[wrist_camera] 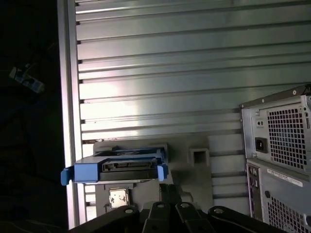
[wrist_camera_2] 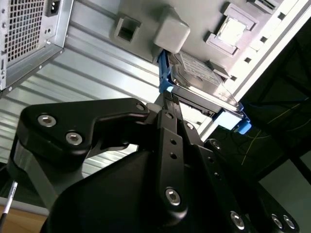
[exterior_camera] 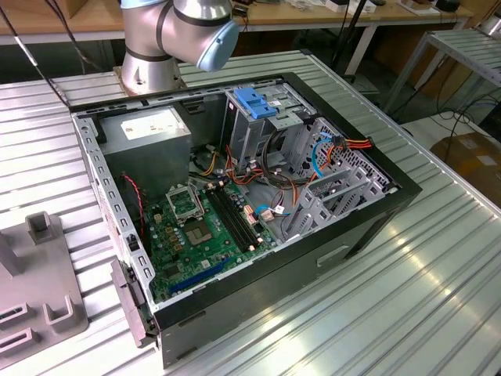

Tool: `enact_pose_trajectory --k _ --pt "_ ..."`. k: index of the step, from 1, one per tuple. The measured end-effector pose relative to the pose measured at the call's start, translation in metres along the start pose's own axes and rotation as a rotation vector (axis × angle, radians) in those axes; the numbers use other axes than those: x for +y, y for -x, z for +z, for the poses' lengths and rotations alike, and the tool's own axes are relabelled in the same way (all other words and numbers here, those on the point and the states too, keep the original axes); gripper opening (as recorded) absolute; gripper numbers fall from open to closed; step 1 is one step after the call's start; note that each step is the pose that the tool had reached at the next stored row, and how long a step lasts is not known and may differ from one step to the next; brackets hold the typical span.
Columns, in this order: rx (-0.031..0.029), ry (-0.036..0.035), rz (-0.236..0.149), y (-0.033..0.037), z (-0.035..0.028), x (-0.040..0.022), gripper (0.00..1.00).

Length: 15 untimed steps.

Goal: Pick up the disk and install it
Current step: 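Reach for the disk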

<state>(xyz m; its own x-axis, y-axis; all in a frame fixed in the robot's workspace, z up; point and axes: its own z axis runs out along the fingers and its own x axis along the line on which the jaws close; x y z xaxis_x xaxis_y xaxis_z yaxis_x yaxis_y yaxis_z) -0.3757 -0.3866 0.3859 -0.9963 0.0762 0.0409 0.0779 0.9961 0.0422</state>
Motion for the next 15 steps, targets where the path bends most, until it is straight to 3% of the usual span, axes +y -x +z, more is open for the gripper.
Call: enact_pose_trajectory --k 2,4,7,12,15 --pt "0.0001 -0.0001 0.0 -0.0105 0.0009 -0.0004 0.1" --pt "0.0001 -0.0001 0.0 -0.0285 0.0025 -0.0014 0.1" --pt "0.0002 -0.0001 0.0 -0.0438 0.0037 -0.0023 0.1" --pt "0.0 -0.0001 0.0 -0.0669 0.0054 -0.0037 0.1" --pt "0.0005 -0.0002 0.0 -0.0725 0.0058 -0.0042 0.1"
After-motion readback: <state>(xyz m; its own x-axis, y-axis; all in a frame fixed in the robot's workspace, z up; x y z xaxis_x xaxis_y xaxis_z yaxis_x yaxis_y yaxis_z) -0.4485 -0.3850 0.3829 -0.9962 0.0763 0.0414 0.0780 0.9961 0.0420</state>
